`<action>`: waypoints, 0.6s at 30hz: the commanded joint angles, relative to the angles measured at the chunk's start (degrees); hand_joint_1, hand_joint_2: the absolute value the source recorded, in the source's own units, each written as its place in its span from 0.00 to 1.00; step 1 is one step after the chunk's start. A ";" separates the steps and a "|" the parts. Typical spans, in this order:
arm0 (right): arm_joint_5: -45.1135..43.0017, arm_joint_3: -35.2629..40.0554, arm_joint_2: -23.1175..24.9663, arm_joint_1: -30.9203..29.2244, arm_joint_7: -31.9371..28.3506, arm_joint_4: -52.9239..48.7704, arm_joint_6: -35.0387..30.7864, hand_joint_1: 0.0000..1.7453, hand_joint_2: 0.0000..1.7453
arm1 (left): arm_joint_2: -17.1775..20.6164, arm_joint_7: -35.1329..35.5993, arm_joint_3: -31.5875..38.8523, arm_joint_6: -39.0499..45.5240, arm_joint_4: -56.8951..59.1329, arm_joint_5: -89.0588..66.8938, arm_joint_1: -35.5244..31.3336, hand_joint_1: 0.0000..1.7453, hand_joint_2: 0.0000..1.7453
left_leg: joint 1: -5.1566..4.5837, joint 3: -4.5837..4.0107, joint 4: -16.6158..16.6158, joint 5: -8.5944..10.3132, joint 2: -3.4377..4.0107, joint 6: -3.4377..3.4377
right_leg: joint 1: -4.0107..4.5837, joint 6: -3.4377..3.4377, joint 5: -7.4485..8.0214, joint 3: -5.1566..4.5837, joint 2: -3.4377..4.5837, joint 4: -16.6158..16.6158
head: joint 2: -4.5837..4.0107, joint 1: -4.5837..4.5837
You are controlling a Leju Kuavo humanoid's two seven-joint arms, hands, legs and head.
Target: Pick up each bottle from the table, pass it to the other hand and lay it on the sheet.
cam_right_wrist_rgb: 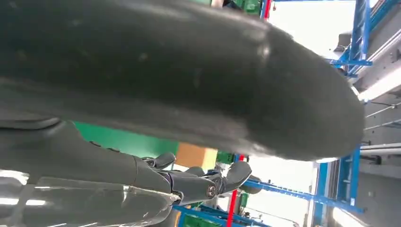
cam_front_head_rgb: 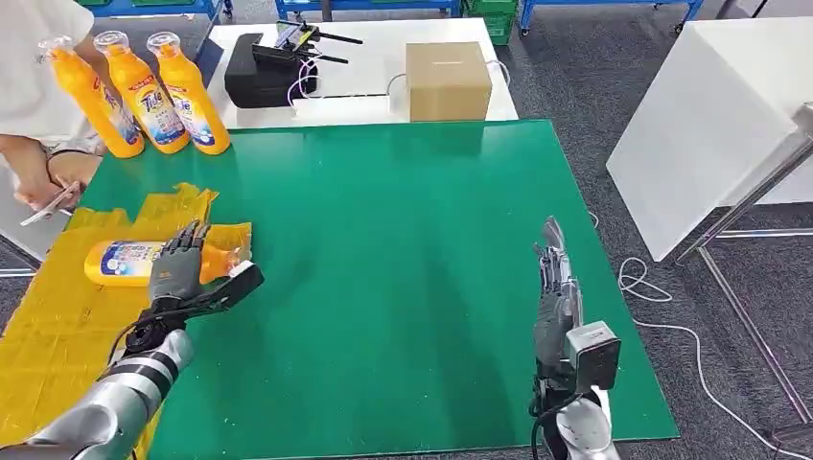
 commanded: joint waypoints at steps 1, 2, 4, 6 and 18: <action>3.99 -0.94 0.29 -1.15 1.73 2.79 -3.04 0.00 0.00 | -4.72 -6.40 3.05 -9.84 -9.86 12.75 2.41 0.00 1.00 | 0.09 0.03 -0.02 -0.01 -0.22 -0.04 | 0.08 0.03 -0.03 0.12 -0.23 -0.08 | 0.00 0.00; 4.09 -1.16 0.37 -0.86 1.78 2.63 -3.15 0.00 0.00 | -5.03 -6.91 2.32 -11.81 -13.04 15.34 3.58 0.00 1.00 | 0.07 0.02 -0.02 0.00 -0.20 -0.03 | 0.07 0.03 -0.02 0.10 -0.21 -0.08 | 0.00 0.00; 4.18 -1.42 0.56 -0.40 1.79 2.33 -3.30 0.00 0.00 | -5.45 -7.38 1.58 -14.88 -17.81 19.90 5.36 0.00 1.00 | 0.07 -0.01 0.01 -0.02 -0.15 -0.02 | 0.08 0.04 -0.03 0.06 -0.16 -0.06 | 0.00 -0.02; 4.66 -1.92 0.86 0.91 1.75 1.09 -3.88 0.00 0.00 | -5.38 -9.82 -0.78 -15.26 -26.85 23.12 9.16 0.00 1.00 | 0.06 0.02 0.00 -0.03 -0.17 -0.02 | 0.09 0.05 -0.05 0.09 -0.18 -0.07 | 0.00 0.00; 6.54 -1.12 1.12 4.47 -0.26 -3.26 -6.29 0.00 0.00 | -3.71 -13.23 -8.61 -39.72 -57.66 59.38 25.74 0.00 1.00 | 0.10 0.16 -0.05 -0.20 0.04 -0.04 | 0.11 0.06 -0.12 0.14 0.02 -0.10 | 0.00 0.00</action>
